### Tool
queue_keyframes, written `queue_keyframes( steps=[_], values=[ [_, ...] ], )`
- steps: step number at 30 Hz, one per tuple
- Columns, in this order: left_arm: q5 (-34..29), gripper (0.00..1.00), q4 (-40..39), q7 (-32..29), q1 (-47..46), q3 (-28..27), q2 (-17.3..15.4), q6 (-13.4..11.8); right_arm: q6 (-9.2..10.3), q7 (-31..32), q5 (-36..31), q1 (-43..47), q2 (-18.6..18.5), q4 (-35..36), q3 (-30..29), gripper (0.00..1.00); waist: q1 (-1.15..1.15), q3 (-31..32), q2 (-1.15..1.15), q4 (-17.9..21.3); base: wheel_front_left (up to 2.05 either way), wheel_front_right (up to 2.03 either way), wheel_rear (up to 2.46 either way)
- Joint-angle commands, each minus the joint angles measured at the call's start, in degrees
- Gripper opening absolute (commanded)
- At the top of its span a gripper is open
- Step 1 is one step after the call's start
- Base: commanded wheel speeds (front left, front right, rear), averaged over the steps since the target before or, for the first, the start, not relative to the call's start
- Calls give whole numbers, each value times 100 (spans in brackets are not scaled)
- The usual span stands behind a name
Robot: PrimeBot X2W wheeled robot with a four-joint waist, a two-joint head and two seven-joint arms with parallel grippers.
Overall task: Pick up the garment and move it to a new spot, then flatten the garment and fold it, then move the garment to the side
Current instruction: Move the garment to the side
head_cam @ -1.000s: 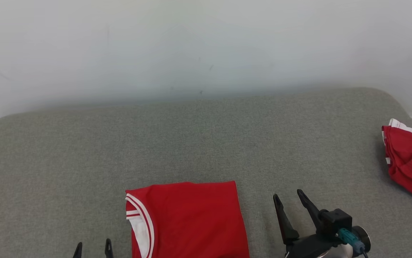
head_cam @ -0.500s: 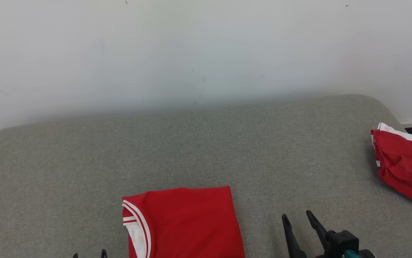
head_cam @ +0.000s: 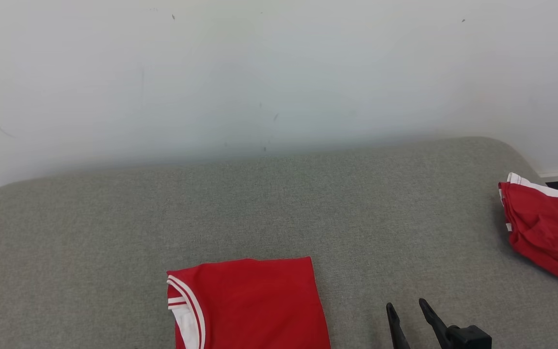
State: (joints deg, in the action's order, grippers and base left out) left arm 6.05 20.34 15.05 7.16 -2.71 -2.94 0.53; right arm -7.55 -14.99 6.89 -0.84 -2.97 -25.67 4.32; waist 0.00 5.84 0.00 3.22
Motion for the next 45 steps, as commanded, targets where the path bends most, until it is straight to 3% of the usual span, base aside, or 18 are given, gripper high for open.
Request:
queue_keyframes(
  steps=[1, 10, 14, 30, 42, 43, 44, 45],
  values=[
    [0, 100, -37, 15, 93, -18, 6, 11, 17, -20, 33, 78, 8, 25, 12, 100, 0, -5, 0, -4, 0, 0, 0],
    [29, 100, -8, 15, 80, 101, 6, -48, 17, -20, 100, 41, 9, 20, 72, 100, 0, -94, 0, -94, 0, 0, 0],
    [40, 100, -6, 15, 22, 227, 6, -52, 17, -19, 415, -170, 10, -128, 371, 100, 0, -253, 0, -264, 0, 0, 0],
    [-222, 100, 108, 15, -197, 461, 6, 31, 17, -11, 1623, -1548, 7, -1946, 1118, 100, 0, -623, 0, -1119, 0, 0, 0],
    [-263, 100, 116, 15, -359, 505, 6, 50, 17, 224, 2383, -2085, 12, -3244, 1750, 100, 0, -723, 0, -1180, 0, 0, 0],
    [-268, 100, 124, 15, -365, 509, 5, 54, 17, 243, 2428, -2119, 13, -3286, 1852, 43, 0, -717, 0, -1163, 0, 0, 0],
    [-265, 100, 132, 15, -375, 513, 5, 49, 17, 242, 2486, -2140, 15, -3309, 1943, 18, 0, -709, 0, -1146, 0, 0, 0],
    [-260, 100, 140, 15, -387, 520, 6, 43, 17, 215, 2549, -2154, 16, -3333, 1994, 2, 0, -699, 0, -1130, 0, 0, 0]
  ],
)
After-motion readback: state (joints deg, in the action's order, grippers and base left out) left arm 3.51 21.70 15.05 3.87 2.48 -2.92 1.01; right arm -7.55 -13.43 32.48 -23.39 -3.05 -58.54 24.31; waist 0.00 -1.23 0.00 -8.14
